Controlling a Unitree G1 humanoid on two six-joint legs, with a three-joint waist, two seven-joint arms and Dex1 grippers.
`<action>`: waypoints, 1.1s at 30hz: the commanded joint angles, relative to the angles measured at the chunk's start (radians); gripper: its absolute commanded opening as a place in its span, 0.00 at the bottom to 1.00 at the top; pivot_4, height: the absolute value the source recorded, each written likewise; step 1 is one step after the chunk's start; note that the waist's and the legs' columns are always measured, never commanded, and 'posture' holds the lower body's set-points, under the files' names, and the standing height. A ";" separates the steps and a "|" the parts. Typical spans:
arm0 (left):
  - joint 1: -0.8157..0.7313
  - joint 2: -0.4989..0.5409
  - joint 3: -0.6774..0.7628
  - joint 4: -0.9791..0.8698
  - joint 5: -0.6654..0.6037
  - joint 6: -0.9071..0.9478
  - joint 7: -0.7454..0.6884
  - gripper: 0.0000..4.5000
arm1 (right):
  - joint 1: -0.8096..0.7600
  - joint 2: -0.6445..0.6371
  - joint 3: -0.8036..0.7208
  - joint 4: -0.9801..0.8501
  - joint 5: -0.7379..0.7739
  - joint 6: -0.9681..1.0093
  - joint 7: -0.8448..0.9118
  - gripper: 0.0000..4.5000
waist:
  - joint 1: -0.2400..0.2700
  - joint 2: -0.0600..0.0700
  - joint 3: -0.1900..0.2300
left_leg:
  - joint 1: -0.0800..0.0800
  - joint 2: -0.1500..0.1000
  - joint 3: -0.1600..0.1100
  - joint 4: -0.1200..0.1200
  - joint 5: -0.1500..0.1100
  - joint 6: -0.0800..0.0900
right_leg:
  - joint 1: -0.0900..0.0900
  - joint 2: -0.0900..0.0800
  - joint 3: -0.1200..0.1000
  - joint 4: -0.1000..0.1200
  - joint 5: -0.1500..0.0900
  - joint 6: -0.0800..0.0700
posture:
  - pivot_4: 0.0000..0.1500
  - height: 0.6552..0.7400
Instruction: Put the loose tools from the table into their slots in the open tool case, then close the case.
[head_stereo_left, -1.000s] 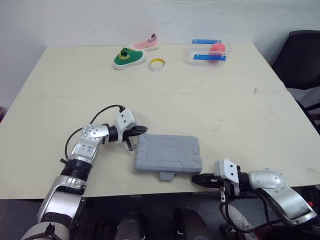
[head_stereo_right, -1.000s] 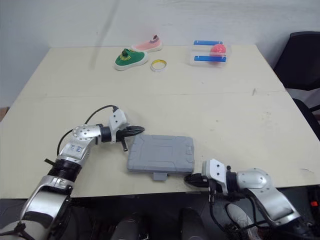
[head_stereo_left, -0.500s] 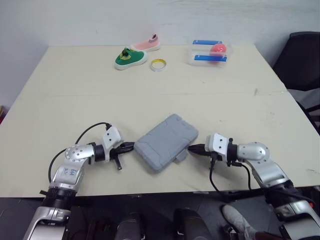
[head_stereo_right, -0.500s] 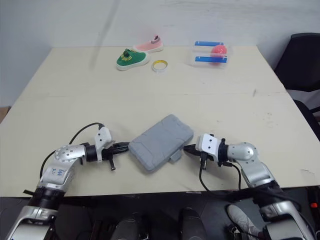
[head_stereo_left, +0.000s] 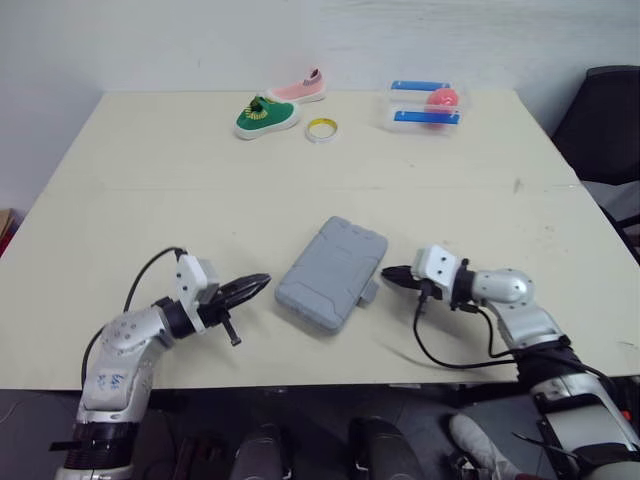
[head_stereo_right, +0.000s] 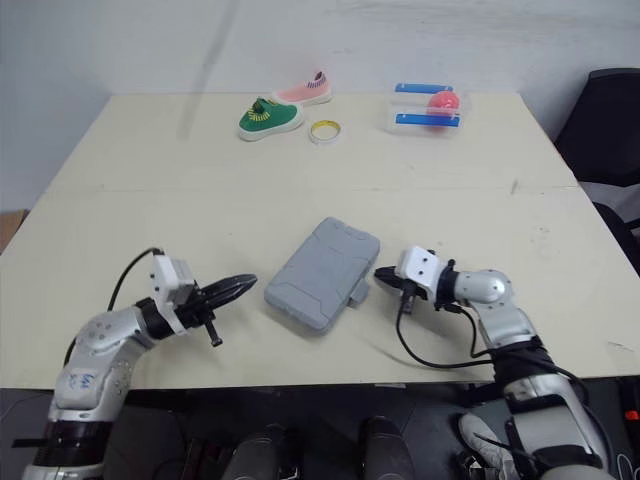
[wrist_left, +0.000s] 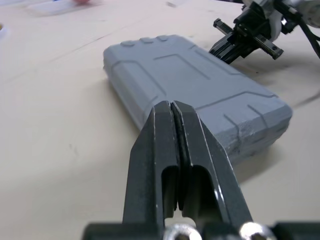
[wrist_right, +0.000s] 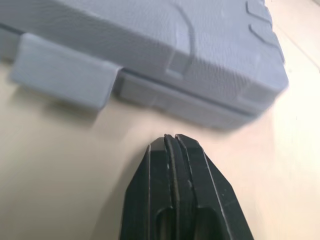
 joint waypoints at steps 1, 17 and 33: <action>-0.115 -0.005 -0.114 -0.036 0.019 0.019 -0.069 0.00 | 0.072 -0.023 -0.044 -0.164 0.069 0.067 0.026 0.01 | -0.002 0.003 -0.001 | 0.001 0.000 0.002 0.000 0.000 0.001 | 0.000 0.001 -0.001 -0.001 0.000 0.001 | 1.00 1.00; -0.532 -0.246 -0.451 0.500 0.381 -0.037 -0.027 0.00 | 0.157 0.064 -0.012 -0.405 0.018 0.209 -0.104 0.01 | -0.016 0.002 0.000 | 0.000 0.003 0.006 0.001 0.001 0.000 | -0.003 0.015 0.003 -0.002 0.001 0.002 | 1.00 1.00; -0.452 -0.189 -0.463 0.473 0.443 0.056 0.000 0.00 | 0.087 0.128 0.066 -0.320 -0.023 0.210 -0.086 0.01 | -0.019 0.002 -0.003 | 0.003 0.004 0.005 0.001 0.002 0.001 | 0.000 0.014 0.003 -0.001 0.001 0.002 | 1.00 1.00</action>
